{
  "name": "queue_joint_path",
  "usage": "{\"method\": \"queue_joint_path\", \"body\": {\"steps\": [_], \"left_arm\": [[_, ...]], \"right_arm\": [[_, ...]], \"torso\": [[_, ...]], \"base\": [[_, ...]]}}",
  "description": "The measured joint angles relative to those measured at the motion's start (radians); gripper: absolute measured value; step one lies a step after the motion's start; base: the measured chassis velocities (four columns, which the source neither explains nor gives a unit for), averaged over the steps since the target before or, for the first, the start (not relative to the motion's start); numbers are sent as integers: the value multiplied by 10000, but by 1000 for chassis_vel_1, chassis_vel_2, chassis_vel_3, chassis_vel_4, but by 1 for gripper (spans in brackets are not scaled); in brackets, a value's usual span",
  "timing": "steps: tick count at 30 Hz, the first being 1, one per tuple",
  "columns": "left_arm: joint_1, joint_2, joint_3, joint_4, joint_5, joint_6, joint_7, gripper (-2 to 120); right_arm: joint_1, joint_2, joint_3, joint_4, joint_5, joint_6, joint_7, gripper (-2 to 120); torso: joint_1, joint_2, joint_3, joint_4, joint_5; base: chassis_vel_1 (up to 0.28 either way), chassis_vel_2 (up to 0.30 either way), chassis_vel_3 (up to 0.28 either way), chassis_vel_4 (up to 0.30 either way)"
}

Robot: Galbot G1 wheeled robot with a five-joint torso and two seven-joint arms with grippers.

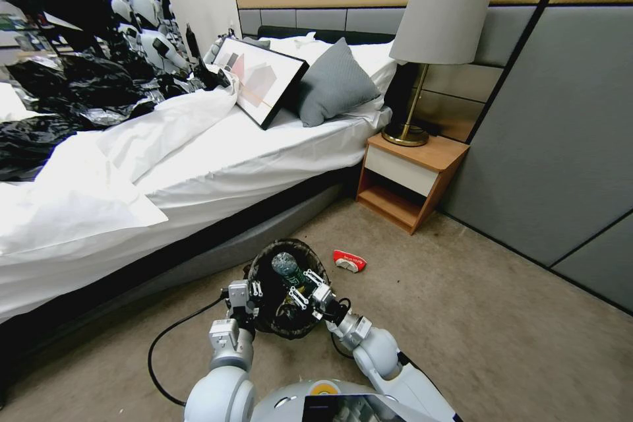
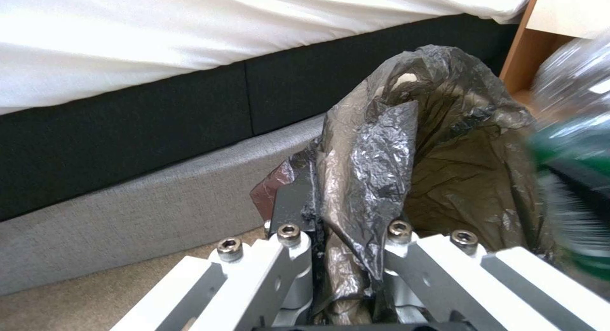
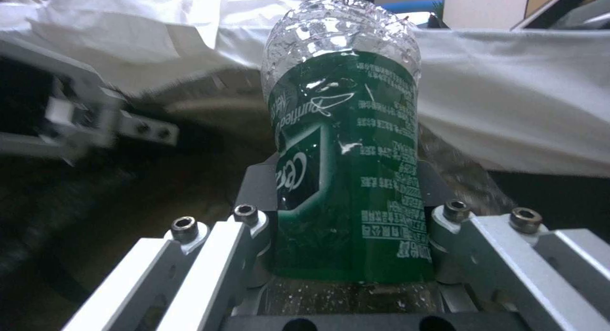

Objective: Pick up the trash bin, then pick up the garbage from the floor and place it into the trash bin.

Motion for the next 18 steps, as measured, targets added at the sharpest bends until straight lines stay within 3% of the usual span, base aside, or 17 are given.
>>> {"method": "queue_joint_path", "body": {"steps": [9, 11, 13, 15, 18], "left_arm": [[-3, -12, 29, 6, 26, -7, 1, 6], [-18, -12, 27, 30, 26, -8, 3, 6], [-20, -12, 27, 32, 26, -8, 3, 6], [-24, -12, 29, 38, 23, -8, 3, 6], [-29, -13, 32, 41, 22, -8, 3, 6]], "right_arm": [[28, 25, 76, -288, -114, -49, 131, 30], [11, 6, 113, -291, -134, -66, 159, 44], [3, 0, 122, -287, -138, -68, 159, 47], [-29, -8, 163, -215, -146, -76, 108, 61], [-43, -12, 208, -203, -180, -70, 52, 69]], "torso": [[0, 0, 0, 0, 0], [0, 0, 0, 0, 0], [0, 0, 0, 0, 0], [0, 0, 0, 0, 0], [0, 0, 0, 0, 0]], "base": [[0, 0, 0, 0], [0, 0, 0, 0], [0, 0, 0, 0], [0, 0, 0, 0], [0, 0, 0, 0]]}}
